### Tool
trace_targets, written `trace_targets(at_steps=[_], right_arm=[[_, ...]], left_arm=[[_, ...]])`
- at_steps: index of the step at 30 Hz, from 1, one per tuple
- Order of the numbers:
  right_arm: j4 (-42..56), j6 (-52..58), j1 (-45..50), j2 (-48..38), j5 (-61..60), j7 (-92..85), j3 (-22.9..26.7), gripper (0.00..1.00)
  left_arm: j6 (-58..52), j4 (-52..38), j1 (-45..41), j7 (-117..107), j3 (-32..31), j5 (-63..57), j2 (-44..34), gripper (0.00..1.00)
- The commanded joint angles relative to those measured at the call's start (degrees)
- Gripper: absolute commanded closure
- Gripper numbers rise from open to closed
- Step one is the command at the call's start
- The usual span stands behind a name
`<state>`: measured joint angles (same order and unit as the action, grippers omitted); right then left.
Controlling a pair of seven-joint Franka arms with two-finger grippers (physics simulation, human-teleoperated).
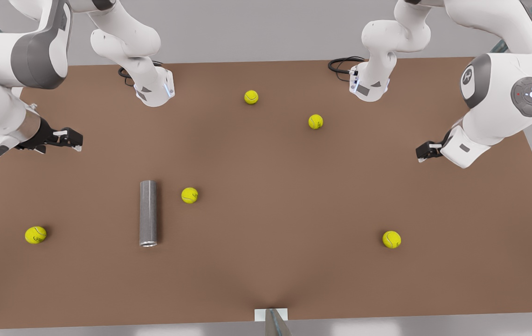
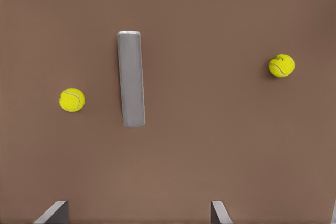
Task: Put the tennis tube upright
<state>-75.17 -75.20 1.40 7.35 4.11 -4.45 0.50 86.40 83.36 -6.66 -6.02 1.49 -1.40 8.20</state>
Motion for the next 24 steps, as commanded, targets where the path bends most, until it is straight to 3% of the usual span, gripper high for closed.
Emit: trace_targets(at_steps=[1,3,7,11,18,24], right_arm=[[0.0,-0.1,0.0,0.0,0.0,-1.0,0.0,0.00],[0.1,-0.5,0.3,2.4,-0.1,-0.9,-0.1,0.00],[-1.8,-7.5,2.4,16.7,-0.5,9.5,-0.1,0.00],[-15.6,-28.4,2.8,17.4,-3.1,22.4,-0.1,0.00],[-39.9,-67.1,4.4,14.2,-3.1,22.3,-0.2,0.00],[-39.2,-68.9,4.4,18.4,-3.1,21.9,0.1,0.00]], left_arm=[[0.8,0.0,-0.1,-0.2,0.0,-0.1,0.1,0.00],[0.7,0.0,-0.1,-0.2,0.0,0.0,0.1,0.00],[0.7,0.0,-0.1,-0.2,0.1,0.0,0.0,0.00],[0.5,0.6,0.0,-0.4,0.2,0.1,0.1,0.00],[0.3,0.7,0.2,-0.4,0.2,0.4,0.2,0.00],[0.0,0.6,0.3,-0.4,0.2,0.5,0.5,0.00]])
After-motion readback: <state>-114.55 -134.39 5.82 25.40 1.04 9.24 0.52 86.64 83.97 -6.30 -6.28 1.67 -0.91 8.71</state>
